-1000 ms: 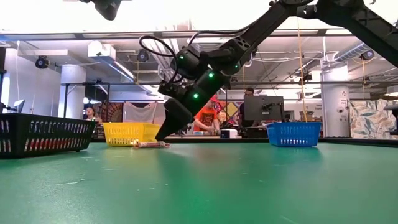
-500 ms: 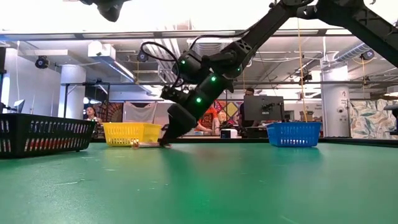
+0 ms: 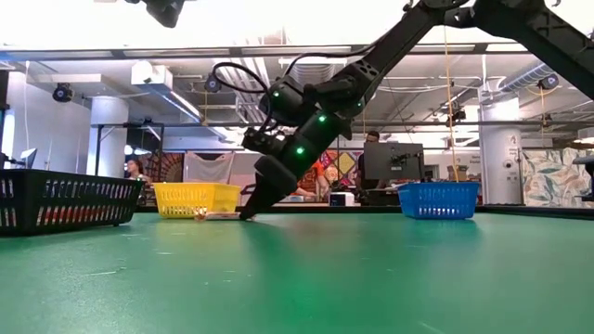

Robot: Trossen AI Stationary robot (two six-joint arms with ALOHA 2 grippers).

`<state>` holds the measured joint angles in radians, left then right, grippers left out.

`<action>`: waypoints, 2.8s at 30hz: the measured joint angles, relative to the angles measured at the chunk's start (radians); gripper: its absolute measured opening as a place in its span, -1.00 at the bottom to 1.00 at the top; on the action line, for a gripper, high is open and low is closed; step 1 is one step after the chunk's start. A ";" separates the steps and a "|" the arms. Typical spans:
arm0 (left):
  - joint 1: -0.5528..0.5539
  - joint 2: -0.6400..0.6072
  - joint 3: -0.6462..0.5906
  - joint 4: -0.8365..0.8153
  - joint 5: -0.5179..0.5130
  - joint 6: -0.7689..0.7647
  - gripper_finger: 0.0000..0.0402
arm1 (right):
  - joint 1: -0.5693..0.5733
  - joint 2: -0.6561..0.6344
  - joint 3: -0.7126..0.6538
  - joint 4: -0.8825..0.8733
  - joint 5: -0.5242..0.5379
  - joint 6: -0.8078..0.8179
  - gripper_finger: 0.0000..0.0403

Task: Sort candy by brand, put in halloween buckets
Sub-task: Put the white candy stick into the blue bin

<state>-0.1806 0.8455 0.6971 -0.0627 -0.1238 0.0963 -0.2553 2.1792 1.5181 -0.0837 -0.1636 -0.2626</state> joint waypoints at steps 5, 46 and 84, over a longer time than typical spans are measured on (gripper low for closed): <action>0.000 0.000 0.000 0.002 0.000 0.000 -1.00 | -0.001 -0.008 -0.001 -0.014 -0.023 0.000 -0.89; -0.006 -0.012 0.000 -0.152 -0.080 -0.208 -1.00 | 0.203 -0.208 -0.380 0.700 0.226 0.263 -0.96; -0.006 -0.048 0.000 -0.159 -0.103 -0.131 -1.00 | 0.251 0.190 -0.013 0.639 0.294 0.250 -0.09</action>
<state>-0.1871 0.7979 0.6971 -0.2214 -0.2264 -0.0349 -0.0040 2.3696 1.5046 0.5550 0.1307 -0.0122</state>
